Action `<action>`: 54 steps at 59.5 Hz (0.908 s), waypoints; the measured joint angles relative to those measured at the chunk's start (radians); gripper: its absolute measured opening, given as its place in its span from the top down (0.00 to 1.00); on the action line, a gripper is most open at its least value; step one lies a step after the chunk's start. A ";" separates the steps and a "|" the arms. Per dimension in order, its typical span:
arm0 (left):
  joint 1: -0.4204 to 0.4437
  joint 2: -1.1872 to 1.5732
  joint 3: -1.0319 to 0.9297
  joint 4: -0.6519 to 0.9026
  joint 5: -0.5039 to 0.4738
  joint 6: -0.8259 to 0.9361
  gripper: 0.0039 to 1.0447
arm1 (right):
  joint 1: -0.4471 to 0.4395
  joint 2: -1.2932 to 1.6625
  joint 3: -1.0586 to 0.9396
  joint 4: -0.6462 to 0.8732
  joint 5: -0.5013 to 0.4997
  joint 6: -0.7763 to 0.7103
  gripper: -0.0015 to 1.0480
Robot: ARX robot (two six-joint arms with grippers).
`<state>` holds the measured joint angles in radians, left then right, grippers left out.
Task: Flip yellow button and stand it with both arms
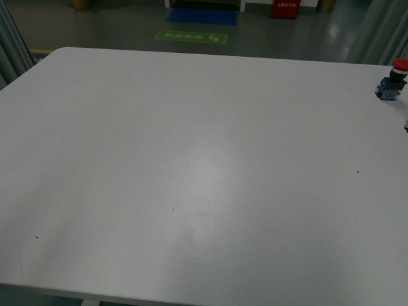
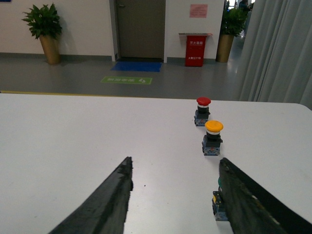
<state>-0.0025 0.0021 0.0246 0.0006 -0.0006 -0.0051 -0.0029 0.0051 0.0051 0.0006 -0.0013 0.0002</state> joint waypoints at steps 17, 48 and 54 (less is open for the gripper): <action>0.000 0.000 0.000 0.000 0.000 0.000 0.06 | 0.000 0.000 0.000 0.000 0.000 0.000 0.07; 0.000 0.000 0.000 0.000 0.000 0.000 0.06 | 0.000 0.000 0.000 0.000 0.000 0.000 0.07; 0.000 0.000 0.000 0.000 0.000 0.000 0.06 | 0.000 0.000 0.000 0.000 0.000 0.000 0.07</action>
<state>-0.0025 0.0021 0.0246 0.0006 -0.0006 -0.0051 -0.0029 0.0051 0.0051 0.0006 -0.0010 0.0006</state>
